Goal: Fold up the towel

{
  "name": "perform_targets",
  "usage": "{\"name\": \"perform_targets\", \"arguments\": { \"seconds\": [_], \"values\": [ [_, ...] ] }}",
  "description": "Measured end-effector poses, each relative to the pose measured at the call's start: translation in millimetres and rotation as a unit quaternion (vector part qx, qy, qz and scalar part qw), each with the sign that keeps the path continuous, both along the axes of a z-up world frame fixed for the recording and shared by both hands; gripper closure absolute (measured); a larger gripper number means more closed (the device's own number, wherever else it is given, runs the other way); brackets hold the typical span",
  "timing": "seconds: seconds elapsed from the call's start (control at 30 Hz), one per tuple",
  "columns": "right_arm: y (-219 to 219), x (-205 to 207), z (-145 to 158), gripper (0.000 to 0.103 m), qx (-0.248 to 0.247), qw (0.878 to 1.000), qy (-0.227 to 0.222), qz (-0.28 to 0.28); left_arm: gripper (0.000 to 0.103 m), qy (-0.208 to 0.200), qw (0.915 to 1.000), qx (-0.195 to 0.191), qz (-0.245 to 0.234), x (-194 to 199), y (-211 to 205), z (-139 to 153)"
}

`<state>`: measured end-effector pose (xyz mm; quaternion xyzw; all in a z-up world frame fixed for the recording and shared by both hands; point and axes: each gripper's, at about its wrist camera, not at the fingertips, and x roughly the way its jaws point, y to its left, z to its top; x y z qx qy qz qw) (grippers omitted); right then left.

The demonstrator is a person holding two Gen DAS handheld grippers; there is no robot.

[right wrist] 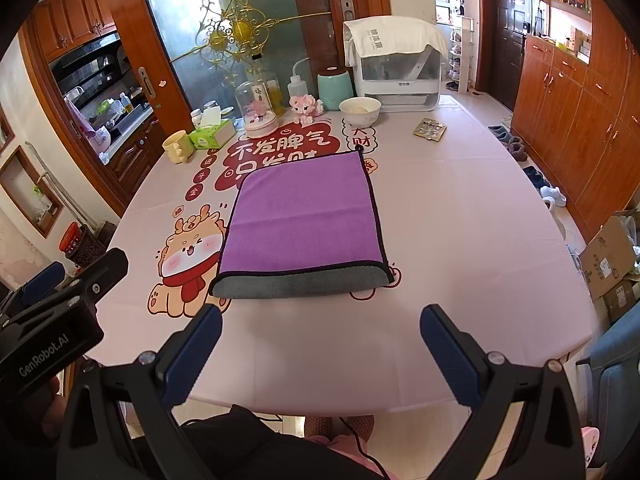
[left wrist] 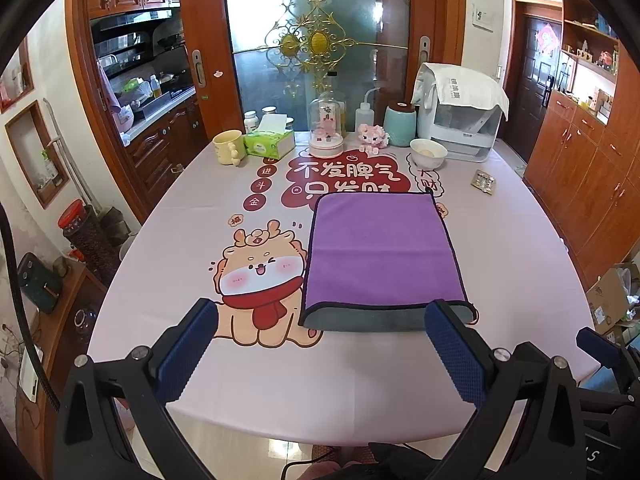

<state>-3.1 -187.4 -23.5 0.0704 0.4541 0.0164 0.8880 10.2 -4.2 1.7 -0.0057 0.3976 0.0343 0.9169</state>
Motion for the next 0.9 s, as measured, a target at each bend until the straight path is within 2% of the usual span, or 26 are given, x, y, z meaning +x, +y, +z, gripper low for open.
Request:
{"name": "perform_targets", "arguments": {
  "seconds": [0.33, 0.9],
  "values": [
    [0, 0, -2, 0.003, -0.001, 1.000, 0.002, -0.002, 0.000, 0.005, 1.0000, 0.003, 0.004, -4, 8, -6],
    [17, -10, 1, 0.003, -0.002, 0.999, -0.002, -0.032, 0.000, 0.030, 0.9987, 0.006, -0.042, 0, 20, -14]
  ]
}}
